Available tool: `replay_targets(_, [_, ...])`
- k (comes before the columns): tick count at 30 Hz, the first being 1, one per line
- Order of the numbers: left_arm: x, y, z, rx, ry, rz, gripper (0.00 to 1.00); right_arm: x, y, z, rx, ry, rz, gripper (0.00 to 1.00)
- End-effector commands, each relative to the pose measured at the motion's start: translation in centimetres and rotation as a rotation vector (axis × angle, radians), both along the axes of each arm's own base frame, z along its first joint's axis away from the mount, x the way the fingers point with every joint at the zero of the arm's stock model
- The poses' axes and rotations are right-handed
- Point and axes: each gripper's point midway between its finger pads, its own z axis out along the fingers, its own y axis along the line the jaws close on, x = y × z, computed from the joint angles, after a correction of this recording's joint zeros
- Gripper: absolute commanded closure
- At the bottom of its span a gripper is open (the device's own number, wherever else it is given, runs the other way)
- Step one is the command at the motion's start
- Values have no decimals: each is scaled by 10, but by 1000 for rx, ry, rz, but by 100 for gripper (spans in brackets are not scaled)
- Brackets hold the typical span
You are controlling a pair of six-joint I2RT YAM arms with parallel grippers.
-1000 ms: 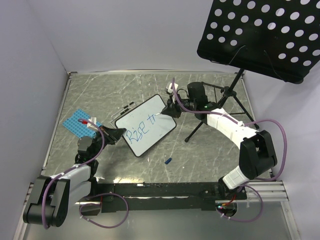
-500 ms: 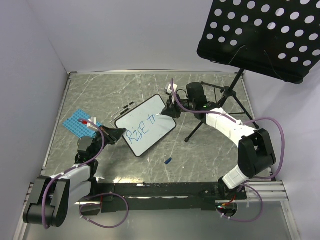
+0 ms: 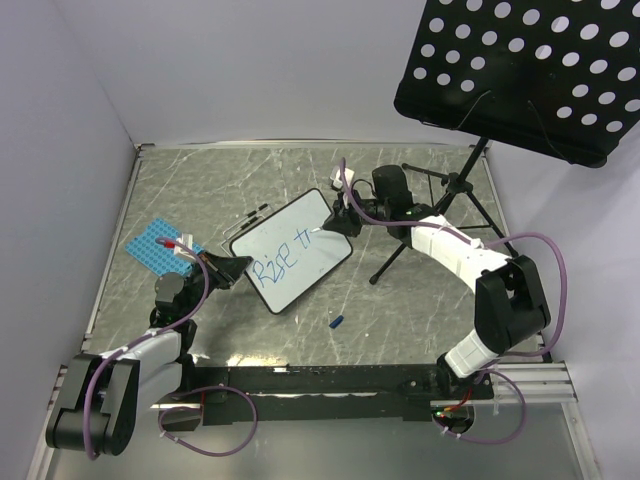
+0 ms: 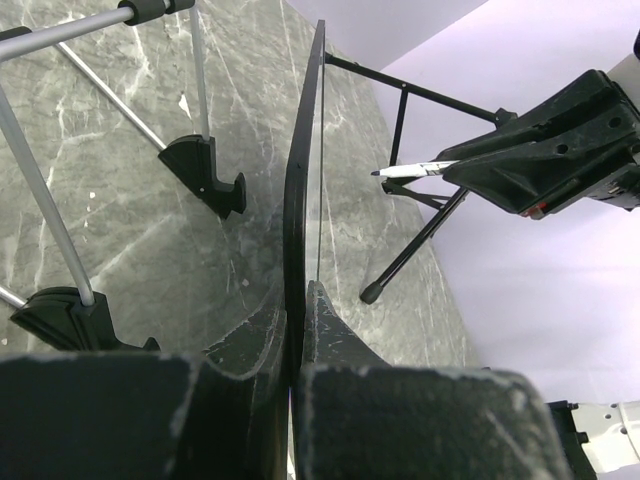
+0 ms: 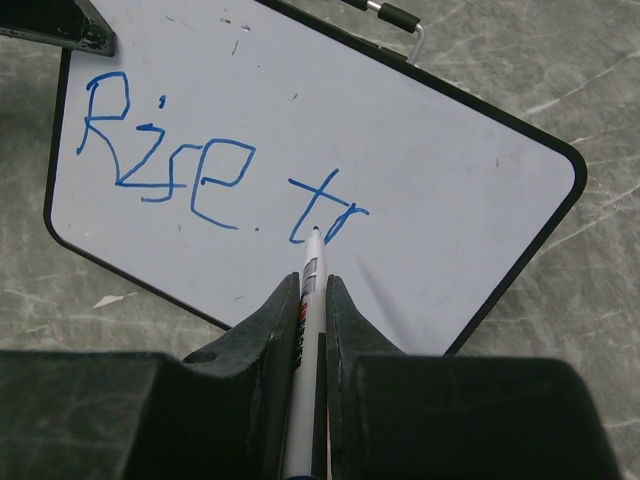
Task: Write a sentence on the whiteboard
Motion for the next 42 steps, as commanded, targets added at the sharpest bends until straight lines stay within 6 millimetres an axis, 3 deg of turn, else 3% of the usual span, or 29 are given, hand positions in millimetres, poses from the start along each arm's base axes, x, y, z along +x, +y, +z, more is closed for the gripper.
replay_targets(1, [-15,-2,-5,13,-41,-29,99,12,2,2,8,-60,4,100])
replay_targets(14, [-13,-2,-3,12,-40,-27,99,31,6,-16,-18,-38,-33,100])
replay_targets(29, [-13,-3,-5,13,-37,-32,99,50,9,-10,0,-59,-92,100])
replay_targets(42, [-13,-3,-6,13,-37,-30,99,38,6,-26,-24,-19,-63,100])
